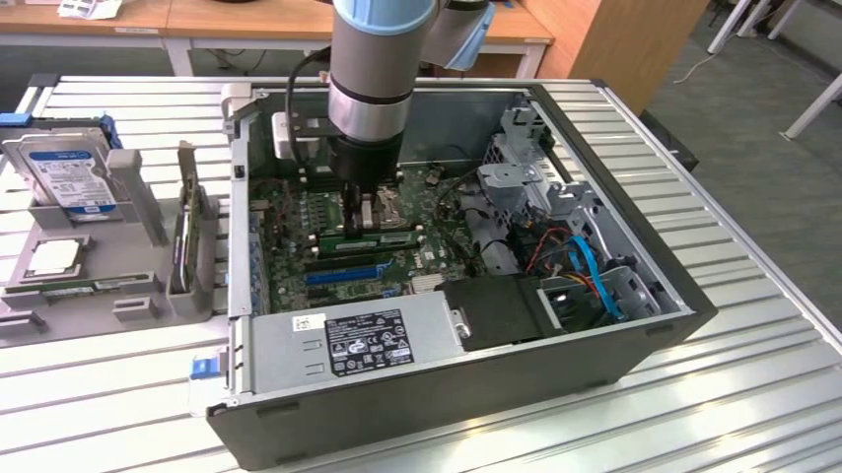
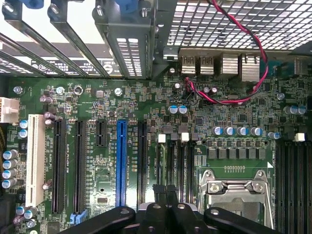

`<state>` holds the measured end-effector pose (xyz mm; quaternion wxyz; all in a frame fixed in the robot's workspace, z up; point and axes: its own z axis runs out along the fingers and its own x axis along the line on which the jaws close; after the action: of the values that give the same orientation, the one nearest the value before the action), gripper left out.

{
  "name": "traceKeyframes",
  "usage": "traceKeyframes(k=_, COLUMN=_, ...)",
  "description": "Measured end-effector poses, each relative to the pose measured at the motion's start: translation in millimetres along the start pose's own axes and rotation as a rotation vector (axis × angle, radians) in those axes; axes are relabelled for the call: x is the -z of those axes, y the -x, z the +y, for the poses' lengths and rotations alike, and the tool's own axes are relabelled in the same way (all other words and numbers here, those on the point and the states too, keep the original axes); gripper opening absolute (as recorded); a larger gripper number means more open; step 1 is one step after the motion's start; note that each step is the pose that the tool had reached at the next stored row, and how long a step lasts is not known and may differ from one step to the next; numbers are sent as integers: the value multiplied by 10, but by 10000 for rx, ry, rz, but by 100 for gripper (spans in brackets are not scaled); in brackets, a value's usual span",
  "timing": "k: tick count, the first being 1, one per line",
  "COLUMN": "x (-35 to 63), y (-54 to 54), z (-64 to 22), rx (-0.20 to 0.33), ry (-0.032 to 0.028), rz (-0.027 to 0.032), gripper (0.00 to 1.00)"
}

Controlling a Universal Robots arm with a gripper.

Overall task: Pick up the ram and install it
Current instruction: 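Press down the ram until it locks into place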

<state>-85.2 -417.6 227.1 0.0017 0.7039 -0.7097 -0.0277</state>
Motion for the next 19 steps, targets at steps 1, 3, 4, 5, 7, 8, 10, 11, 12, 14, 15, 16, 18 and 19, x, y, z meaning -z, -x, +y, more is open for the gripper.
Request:
traceKeyframes(k=1, x=-5, y=-1, z=0, rx=-1, ry=0, rz=0, gripper=10)
traceKeyframes(k=3, x=-8, y=-1, z=0, rx=-1, ry=2, rz=2, gripper=10)
traceKeyframes(k=4, x=-7, y=-1, z=0, rx=-1, ry=2, rz=4, gripper=10)
traceKeyframes(k=5, x=-8, y=-1, z=0, rx=-1, ry=2, rz=3, gripper=10)
traceKeyframes(k=7, x=-9, y=-1, z=0, rx=0, ry=1, rz=1, gripper=10)
traceKeyframes(k=8, x=-14, y=-1, z=-1, rx=0, ry=0, rz=-2, gripper=10)
traceKeyframes(k=10, x=-21, y=-2, z=-1, rx=0, ry=1, rz=2, gripper=10)
traceKeyframes(k=11, x=-21, y=-3, z=-1, rx=-1, ry=2, rz=3, gripper=10)
traceKeyframes(k=12, x=-21, y=-3, z=-1, rx=0, ry=2, rz=3, gripper=10)
traceKeyframes(k=14, x=-22, y=-3, z=-1, rx=0, ry=2, rz=2, gripper=10)
traceKeyframes(k=15, x=-26, y=-3, z=-1, rx=0, ry=1, rz=0, gripper=10)
traceKeyframes(k=16, x=-31, y=-3, z=-1, rx=-1, ry=2, rz=1, gripper=10)
traceKeyframes(k=18, x=-33, y=-3, z=-1, rx=0, ry=2, rz=4, gripper=10)
traceKeyframes(k=19, x=-33, y=-3, z=-1, rx=-1, ry=2, rz=3, gripper=10)
